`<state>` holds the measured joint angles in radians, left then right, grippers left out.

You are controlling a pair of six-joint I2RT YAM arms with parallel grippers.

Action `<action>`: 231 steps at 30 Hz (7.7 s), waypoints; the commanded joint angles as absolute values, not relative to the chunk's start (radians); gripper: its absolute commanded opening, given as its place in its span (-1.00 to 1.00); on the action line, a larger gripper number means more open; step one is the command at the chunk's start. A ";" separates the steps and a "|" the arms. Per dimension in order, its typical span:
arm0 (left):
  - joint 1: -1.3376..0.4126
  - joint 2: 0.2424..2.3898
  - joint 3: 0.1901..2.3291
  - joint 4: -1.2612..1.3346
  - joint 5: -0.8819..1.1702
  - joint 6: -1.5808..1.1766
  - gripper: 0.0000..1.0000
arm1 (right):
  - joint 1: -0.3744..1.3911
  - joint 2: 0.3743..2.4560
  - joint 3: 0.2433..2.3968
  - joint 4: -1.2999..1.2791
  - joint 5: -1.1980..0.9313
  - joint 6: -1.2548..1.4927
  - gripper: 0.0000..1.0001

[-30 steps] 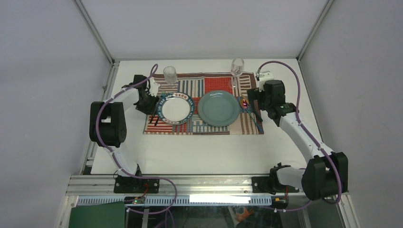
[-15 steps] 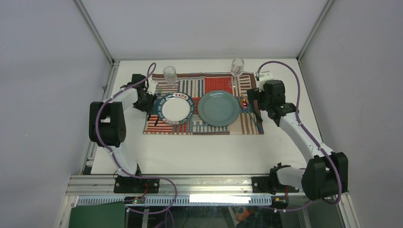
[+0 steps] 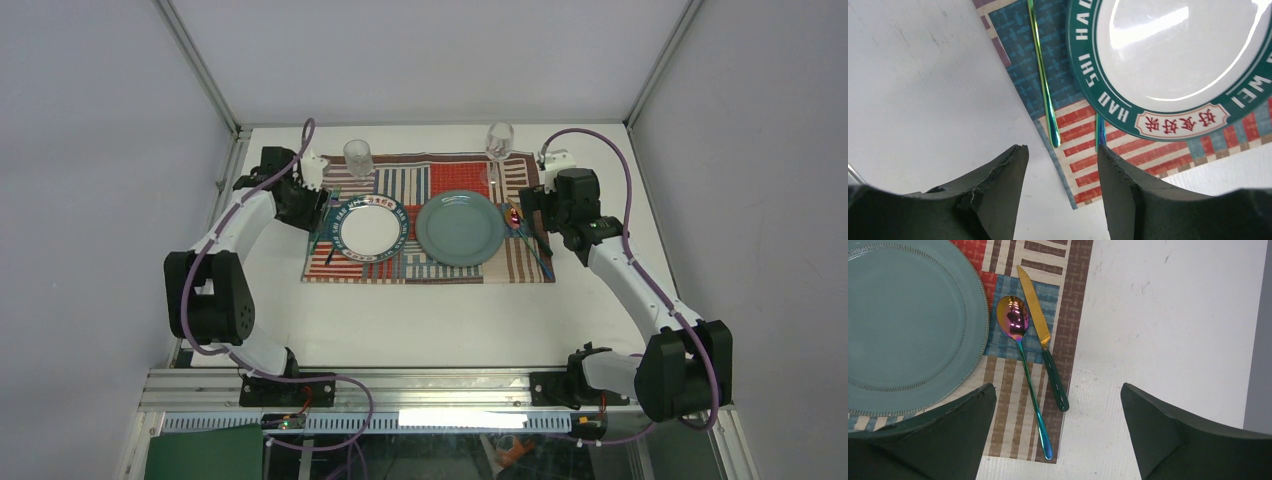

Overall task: Set the dinner table for one person
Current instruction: Adjust the fork on the napkin, then adjust the plate on the napkin, then adjust the fork on the napkin.

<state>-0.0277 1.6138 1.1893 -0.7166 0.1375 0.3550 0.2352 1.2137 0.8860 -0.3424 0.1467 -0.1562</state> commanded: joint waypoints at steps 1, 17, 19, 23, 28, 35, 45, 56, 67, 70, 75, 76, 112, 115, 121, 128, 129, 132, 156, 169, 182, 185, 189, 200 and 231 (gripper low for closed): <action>-0.055 1.570 1.159 -0.772 0.197 0.366 0.10 | 0.229 1.202 0.919 -0.320 0.126 -0.161 0.99; -0.095 1.594 1.016 -0.645 0.057 0.384 0.09 | 0.228 1.187 0.912 -0.322 0.124 -0.163 0.99; -0.106 1.596 1.009 -0.627 0.035 0.387 0.09 | 0.229 1.189 0.912 -0.320 0.123 -0.163 0.99; -0.138 1.621 1.006 -0.603 -0.010 0.383 0.07 | 0.229 1.189 0.912 -0.322 0.121 -0.163 0.99; -0.184 1.650 1.021 -0.592 -0.037 0.370 0.08 | 0.229 1.181 0.910 -0.324 0.122 -0.164 0.99; -0.194 1.692 1.052 -0.581 -0.056 0.358 0.07 | 0.229 1.176 0.906 -0.325 0.120 -0.166 0.99; -0.193 1.710 1.086 -0.560 -0.105 0.333 0.05 | 0.229 1.175 0.904 -0.326 0.117 -0.166 0.99; -0.188 1.716 1.078 -0.526 -0.140 0.329 0.05 | 0.227 1.172 0.902 -0.330 0.114 -0.166 0.99; -0.172 1.743 1.124 -0.522 -0.137 0.336 0.05 | 0.226 1.171 0.900 -0.331 0.116 -0.166 0.99; -0.171 1.755 1.140 -0.523 -0.130 0.330 0.06 | 0.226 1.172 0.898 -0.330 0.115 -0.166 0.99; -0.171 1.776 1.166 -0.524 -0.104 0.322 0.06 | 0.225 1.175 0.899 -0.331 0.117 -0.167 0.99; -0.171 1.780 1.171 -0.525 -0.101 0.320 0.06 | 0.225 1.174 0.899 -0.332 0.117 -0.166 1.00; -0.245 1.669 1.349 -0.687 0.041 0.289 0.08 | 0.221 1.211 0.917 -0.339 0.087 -0.166 0.99; -0.323 1.719 1.361 -0.690 0.026 0.301 0.04 | 0.221 1.205 0.909 -0.338 0.097 -0.167 0.99; -0.415 1.837 1.443 -0.686 0.050 0.281 -0.01 | 0.219 1.201 0.907 -0.339 0.103 -0.168 0.99; -0.432 1.937 1.491 -0.692 0.076 0.291 -0.02 | 0.218 1.195 0.900 -0.336 0.110 -0.171 0.99; -0.433 1.945 1.488 -0.692 0.078 0.289 -0.02 | 0.218 1.195 0.900 -0.337 0.109 -0.172 0.99; -0.437 1.953 1.472 -0.691 0.080 0.287 -0.02 | 0.218 1.196 0.899 -0.336 0.109 -0.172 0.99; -0.454 1.791 1.189 -0.676 0.092 0.273 -0.02 | 0.218 1.188 0.903 -0.342 0.092 -0.169 1.00; -0.454 1.770 1.258 -0.692 0.056 0.284 0.00 | 0.215 1.184 0.900 -0.341 0.091 -0.168 0.99; -0.447 1.822 1.433 -0.675 0.001 0.311 0.02 | 0.213 1.187 0.897 -0.338 0.093 -0.170 0.99; -0.416 1.863 1.496 -0.678 0.003 0.308 0.02 | 0.214 1.185 0.897 -0.342 0.095 -0.170 0.99; -0.343 1.855 1.485 -0.681 0.014 0.311 -0.02 | 0.206 1.173 0.887 -0.336 0.096 -0.175 0.99; -0.173 1.536 1.094 -0.602 0.069 0.356 0.01 | 0.205 1.208 0.903 -0.339 0.074 -0.171 0.99; -0.107 1.726 1.087 -0.497 0.162 0.372 -0.07 | 0.204 1.216 0.903 -0.347 0.085 -0.167 0.99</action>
